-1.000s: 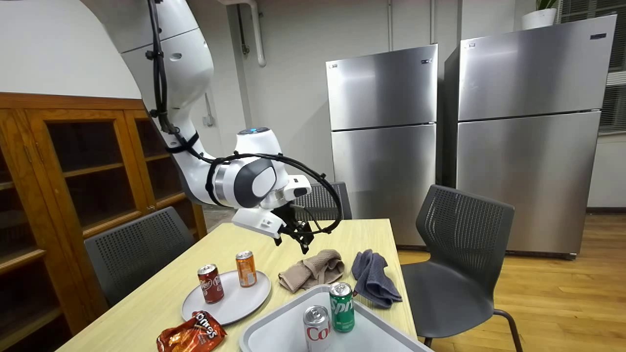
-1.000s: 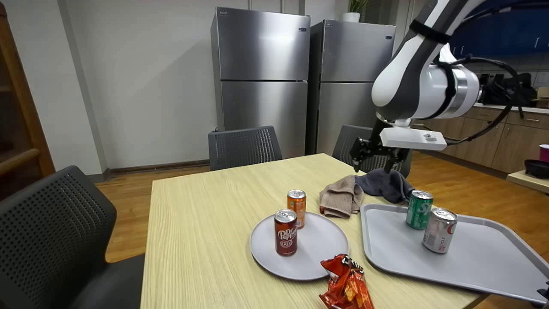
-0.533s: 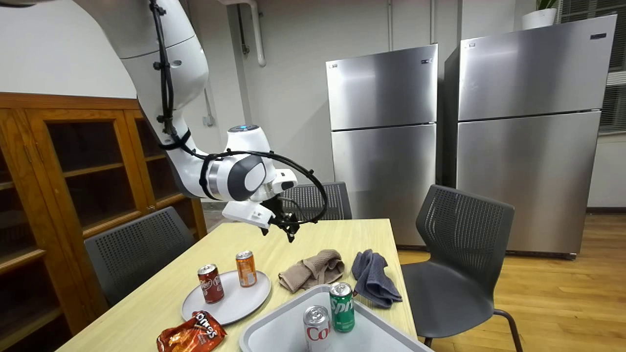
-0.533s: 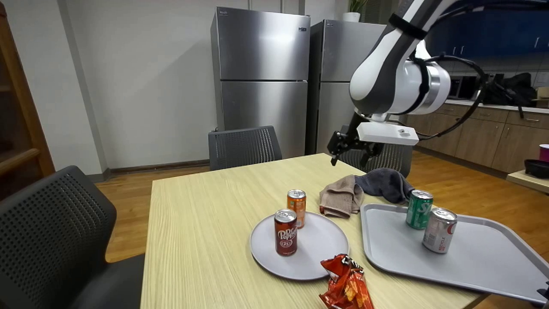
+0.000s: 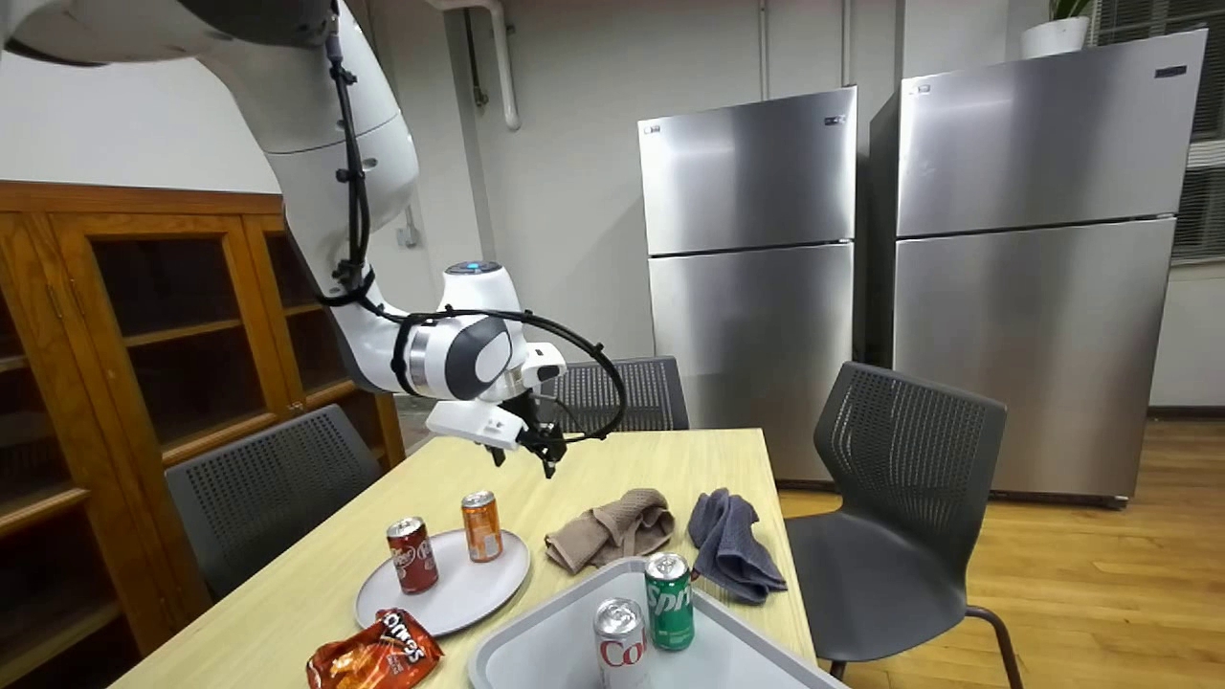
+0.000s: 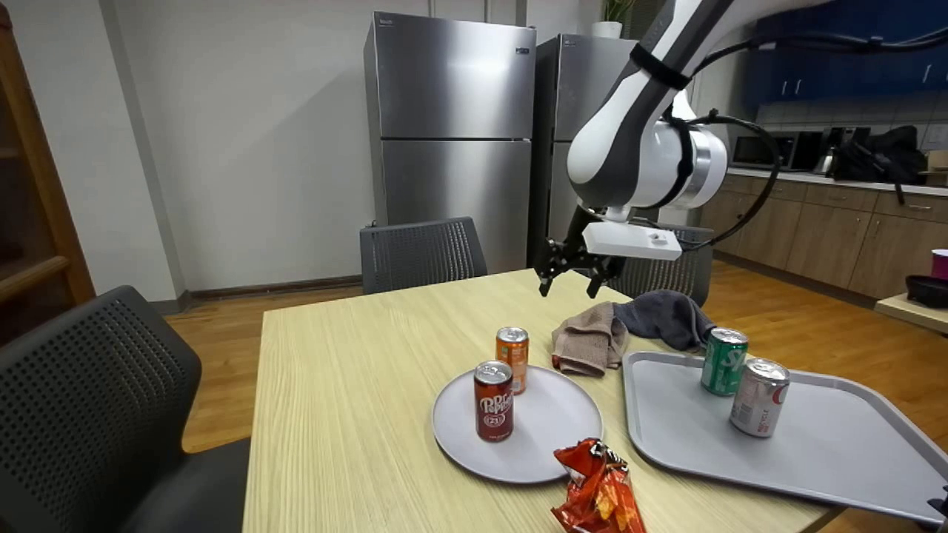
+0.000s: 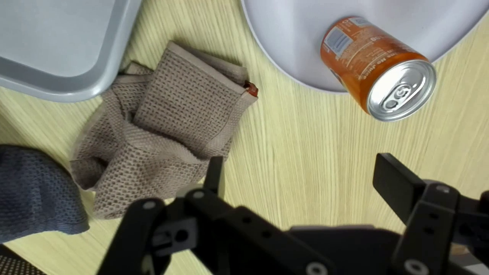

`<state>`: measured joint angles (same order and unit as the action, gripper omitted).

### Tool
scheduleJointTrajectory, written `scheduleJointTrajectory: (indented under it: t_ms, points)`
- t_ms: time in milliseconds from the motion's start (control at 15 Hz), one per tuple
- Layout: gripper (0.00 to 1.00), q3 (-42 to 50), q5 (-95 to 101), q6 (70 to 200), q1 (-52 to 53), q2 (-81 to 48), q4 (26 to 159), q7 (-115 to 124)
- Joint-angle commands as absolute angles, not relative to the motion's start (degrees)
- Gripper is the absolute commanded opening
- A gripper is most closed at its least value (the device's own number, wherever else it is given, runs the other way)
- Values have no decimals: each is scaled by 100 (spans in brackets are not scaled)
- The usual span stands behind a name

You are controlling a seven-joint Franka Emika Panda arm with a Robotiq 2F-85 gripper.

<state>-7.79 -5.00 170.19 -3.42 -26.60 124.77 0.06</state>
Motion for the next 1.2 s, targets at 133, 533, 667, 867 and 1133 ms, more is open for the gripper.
scheduleJointTrajectory:
  t_ms: [133, 533, 667, 867, 1133]
  points:
    - [100, -1109, -572, 16597, -376, -2933, 11979, -369]
    - [100, -1312, -641, 16270, -363, -3131, 11752, -492]
    - [100, -1337, -634, 16210, -355, -3191, 11687, -550]
    - [100, -1316, -623, 16083, -303, -3300, 11558, -553]
    - [100, -1319, -576, 15995, -265, -3430, 11448, -633]
